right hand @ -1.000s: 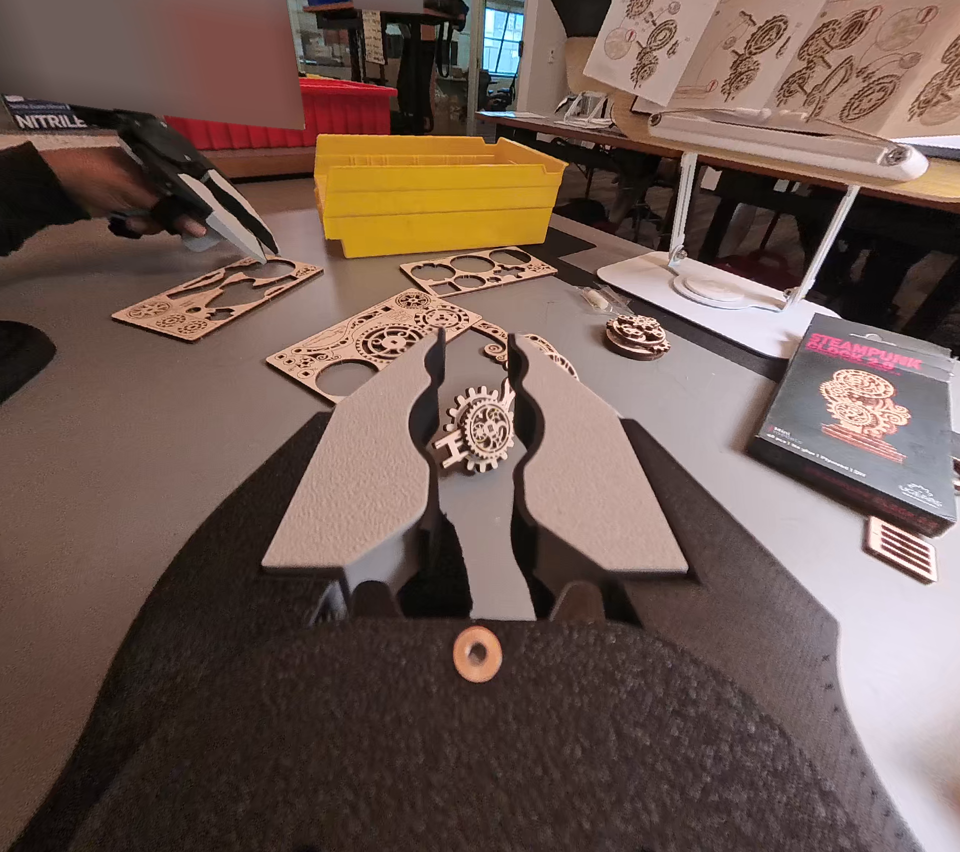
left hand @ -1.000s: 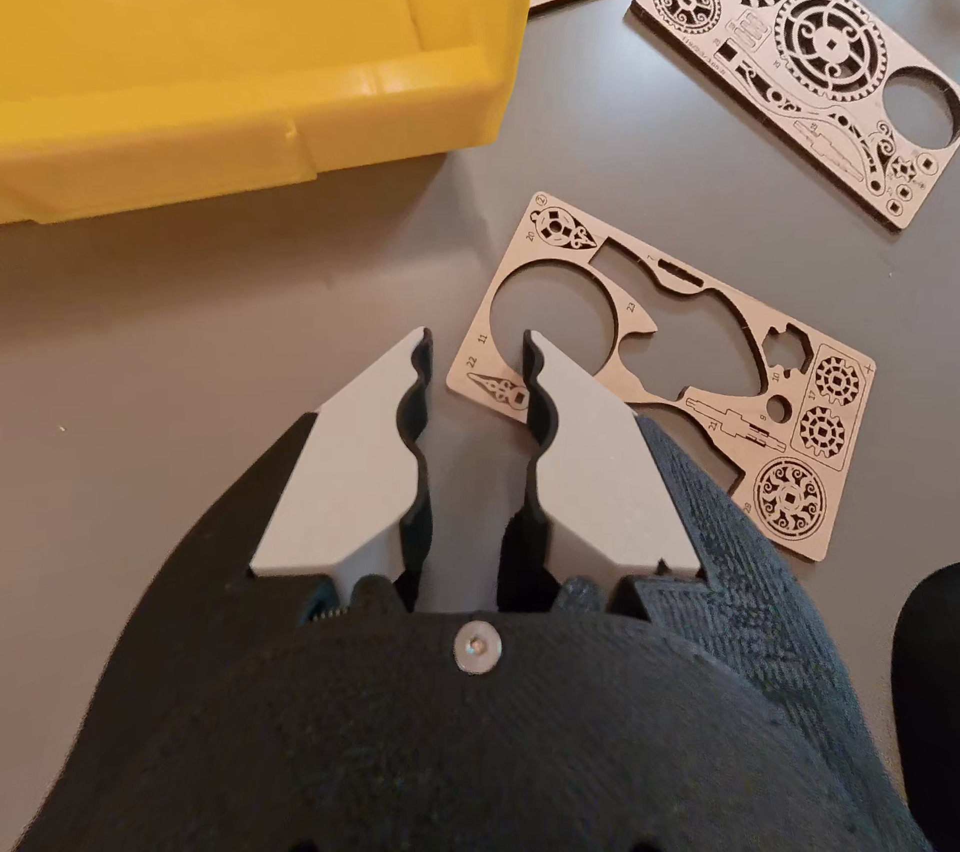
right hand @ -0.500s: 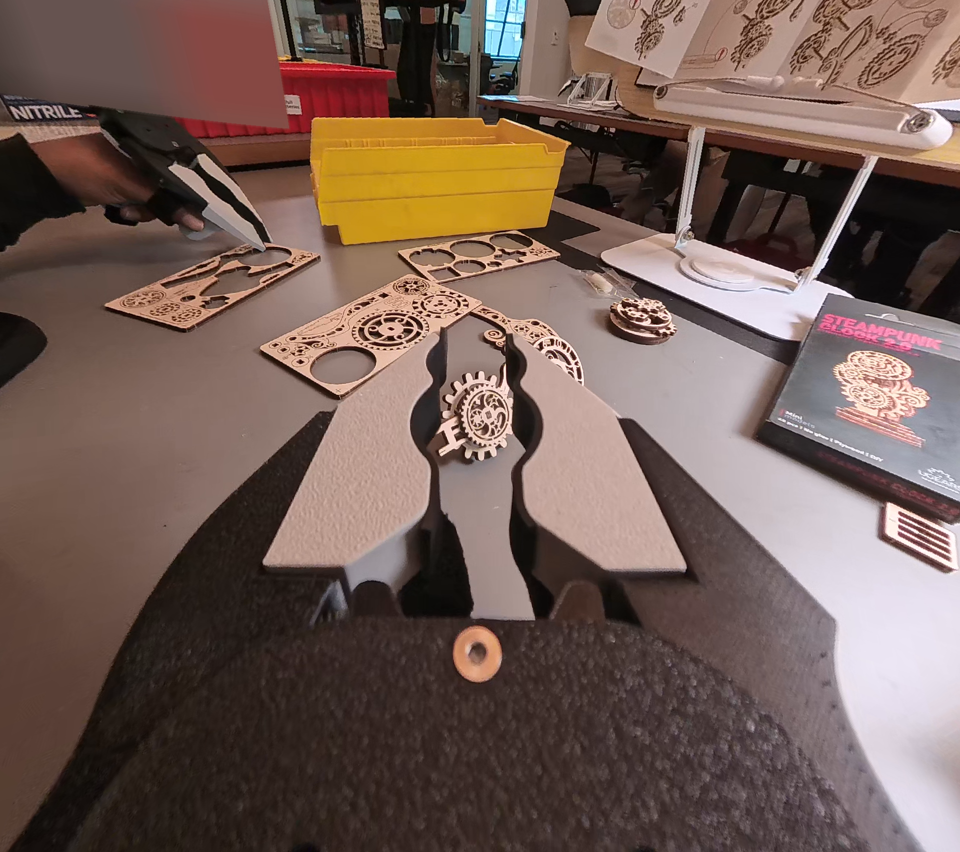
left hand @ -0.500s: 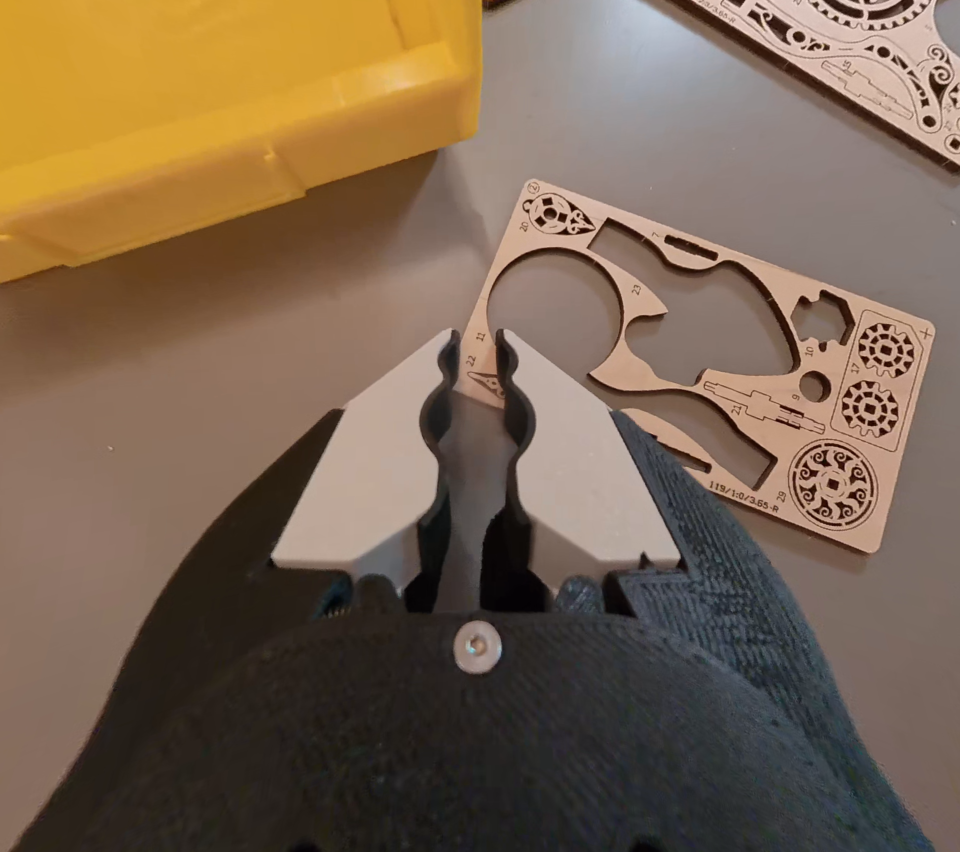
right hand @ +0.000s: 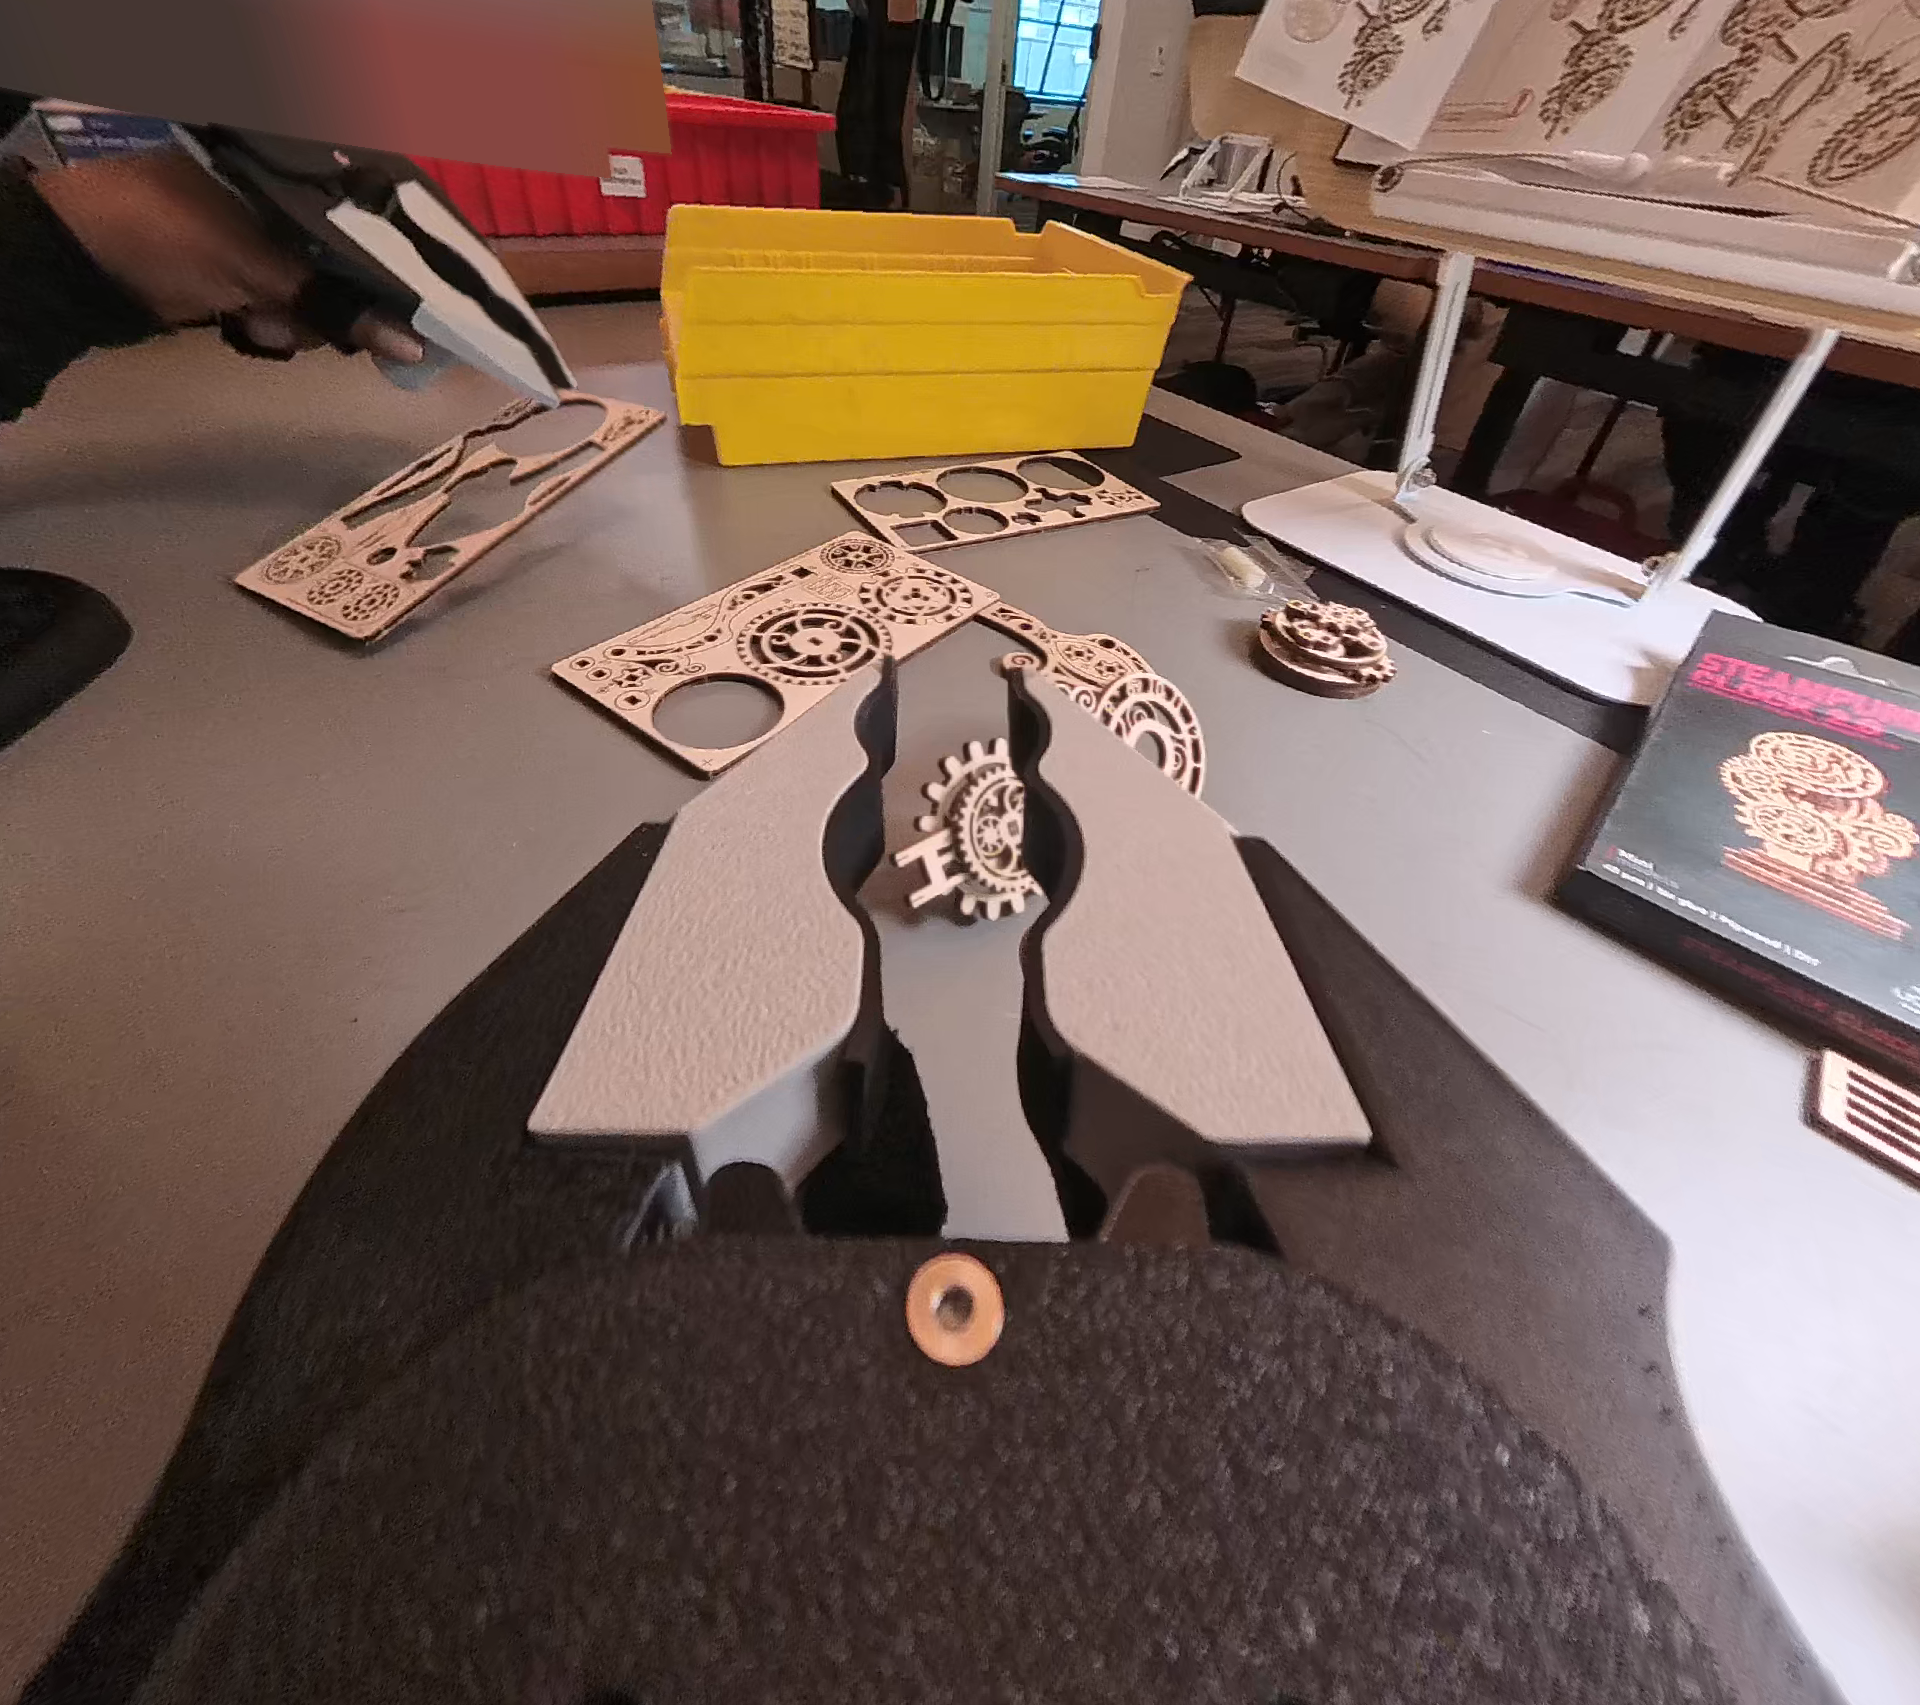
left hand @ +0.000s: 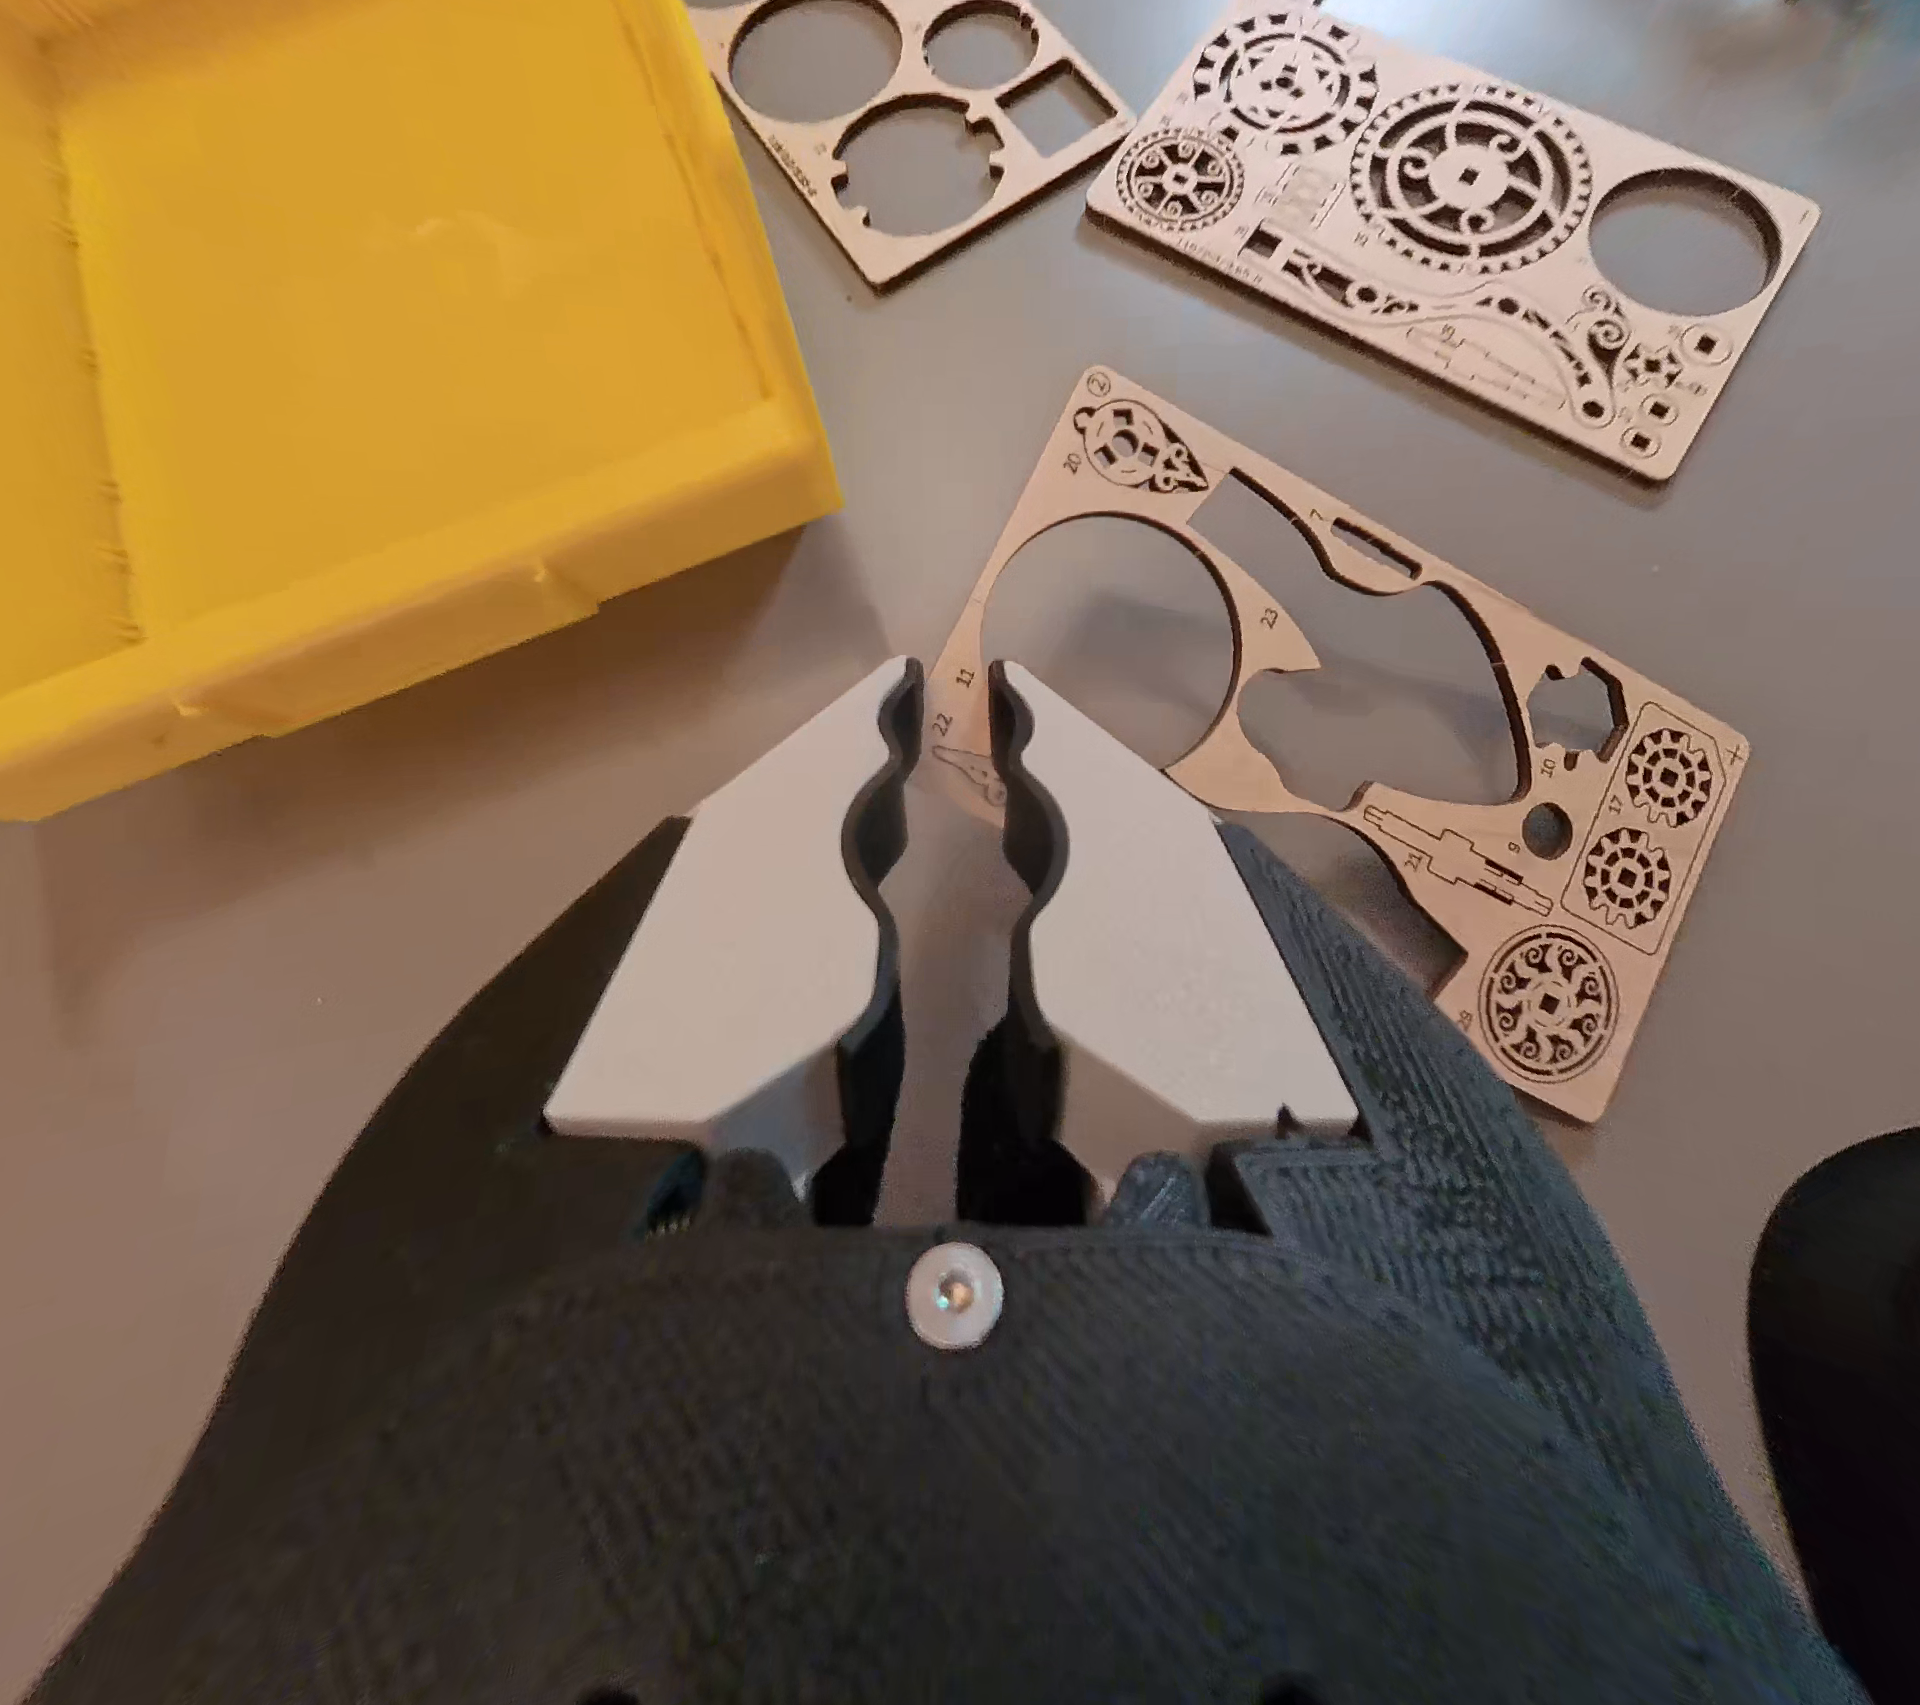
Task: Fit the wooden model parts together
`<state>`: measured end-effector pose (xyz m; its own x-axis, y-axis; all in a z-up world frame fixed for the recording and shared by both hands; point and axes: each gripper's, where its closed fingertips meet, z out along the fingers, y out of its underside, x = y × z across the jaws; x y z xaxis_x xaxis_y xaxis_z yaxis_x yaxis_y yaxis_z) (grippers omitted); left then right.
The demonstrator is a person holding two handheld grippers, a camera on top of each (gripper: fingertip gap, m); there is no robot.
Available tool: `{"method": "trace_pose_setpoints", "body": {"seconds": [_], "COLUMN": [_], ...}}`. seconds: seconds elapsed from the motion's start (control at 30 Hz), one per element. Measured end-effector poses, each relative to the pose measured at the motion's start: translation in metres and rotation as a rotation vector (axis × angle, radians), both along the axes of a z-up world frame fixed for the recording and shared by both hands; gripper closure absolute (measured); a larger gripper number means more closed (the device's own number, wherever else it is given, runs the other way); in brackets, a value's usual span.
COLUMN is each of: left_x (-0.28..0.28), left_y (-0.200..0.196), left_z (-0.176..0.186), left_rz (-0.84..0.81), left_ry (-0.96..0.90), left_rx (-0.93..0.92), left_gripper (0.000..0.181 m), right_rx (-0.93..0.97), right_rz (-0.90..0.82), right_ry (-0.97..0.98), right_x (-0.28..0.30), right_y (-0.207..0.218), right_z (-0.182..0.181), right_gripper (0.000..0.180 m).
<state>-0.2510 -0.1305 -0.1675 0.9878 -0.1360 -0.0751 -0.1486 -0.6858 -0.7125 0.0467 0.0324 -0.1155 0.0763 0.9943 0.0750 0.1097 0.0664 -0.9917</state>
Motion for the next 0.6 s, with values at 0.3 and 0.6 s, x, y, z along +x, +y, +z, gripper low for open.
{"method": "trace_pose_setpoints", "body": {"seconds": [0.3, 0.6], "left_x": [0.021, 0.064], "left_y": [0.016, 0.051], "left_z": [0.023, 0.050], "left_rz": [-0.018, -0.135], "left_ry": [-0.046, -0.116], "left_rx": [0.059, 0.163], "left_gripper": [0.170, 0.171], "right_rx": [0.073, 0.055], "right_rz": [0.067, 0.147], "right_ry": [-0.042, -0.083], "right_x": [-0.006, -0.014], "right_y": [-0.020, -0.042], "right_z": [-0.006, -0.014], "right_gripper": [0.163, 0.163]}}
